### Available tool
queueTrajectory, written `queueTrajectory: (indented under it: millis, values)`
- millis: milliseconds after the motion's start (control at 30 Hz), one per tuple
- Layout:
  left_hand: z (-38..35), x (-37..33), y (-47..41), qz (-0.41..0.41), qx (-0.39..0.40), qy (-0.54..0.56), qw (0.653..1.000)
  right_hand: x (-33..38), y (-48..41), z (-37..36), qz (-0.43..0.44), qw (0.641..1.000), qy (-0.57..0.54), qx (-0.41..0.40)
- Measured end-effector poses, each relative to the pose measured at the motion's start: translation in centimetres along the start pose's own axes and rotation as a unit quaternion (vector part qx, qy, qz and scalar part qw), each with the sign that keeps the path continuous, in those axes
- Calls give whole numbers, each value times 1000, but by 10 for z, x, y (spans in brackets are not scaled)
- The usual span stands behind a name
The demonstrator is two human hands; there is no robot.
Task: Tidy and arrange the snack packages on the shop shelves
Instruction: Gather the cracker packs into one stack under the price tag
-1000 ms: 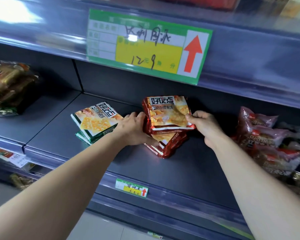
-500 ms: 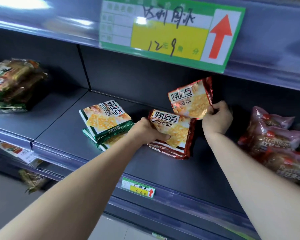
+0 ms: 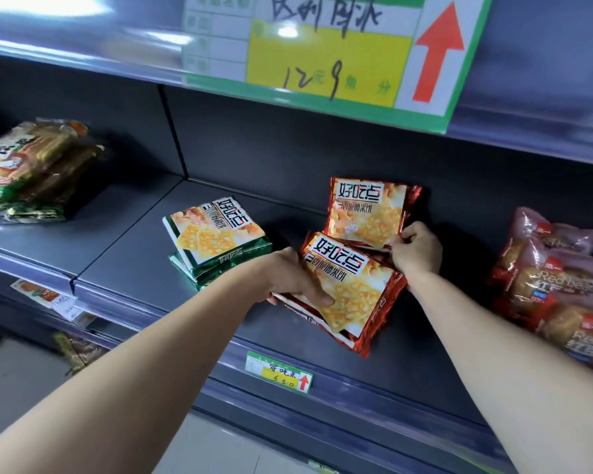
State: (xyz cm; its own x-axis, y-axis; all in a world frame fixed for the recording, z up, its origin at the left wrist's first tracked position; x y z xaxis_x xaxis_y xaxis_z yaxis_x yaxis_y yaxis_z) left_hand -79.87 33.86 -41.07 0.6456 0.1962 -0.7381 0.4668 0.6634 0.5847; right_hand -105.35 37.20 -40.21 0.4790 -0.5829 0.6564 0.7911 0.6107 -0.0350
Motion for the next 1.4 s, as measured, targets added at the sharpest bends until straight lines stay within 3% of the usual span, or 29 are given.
queueTrajectory:
  millis: [233, 533, 733, 833, 933, 1033, 1100, 1300, 1400]
  values:
    - [-3, -1, 6, -11, -1, 57, 998, -3, -8, -9, -9, 1000, -6, 17]
    - [0, 4, -3, -14, -27, 109, 994, -4, -2, -31, -85, 971, -179, 133]
    - [14, 5, -2, -8, -92, 145, 985, -9, 11, -33, -105, 964, -187, 159]
    - [23, 6, -4, -20, -135, 161, 977, -27, 21, -22, -149, 974, -109, 128]
    - [25, 5, -4, -35, -168, 192, 966, -38, 43, -30, -211, 938, -137, 239]
    - [25, 3, -1, -55, -160, 200, 965, -32, 52, -33, -188, 925, -119, 309]
    - [23, 2, 1, -71, -152, 201, 965, -20, 46, -28, -140, 944, -103, 280]
    - [22, 2, 7, -144, -159, 247, 945, 12, 31, -7, -27, 972, -198, 120]
    - [29, -1, 12, -155, -188, 165, 956, 14, 24, 0, -36, 965, -255, 52]
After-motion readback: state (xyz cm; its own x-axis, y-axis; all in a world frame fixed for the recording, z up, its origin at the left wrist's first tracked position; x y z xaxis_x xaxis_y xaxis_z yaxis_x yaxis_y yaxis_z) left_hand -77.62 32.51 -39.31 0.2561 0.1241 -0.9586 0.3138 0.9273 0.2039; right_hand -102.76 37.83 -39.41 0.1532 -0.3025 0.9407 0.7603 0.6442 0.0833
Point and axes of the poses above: each hand's wrist, its own y-axis away from the middle knuckle, its own z-axis out of the back of the hand, x = y × z, the point moved 9 cm from there along -y, towards the middle knuckle, and after that the axes turned 9 degrees about y, right-handed, at the moved point
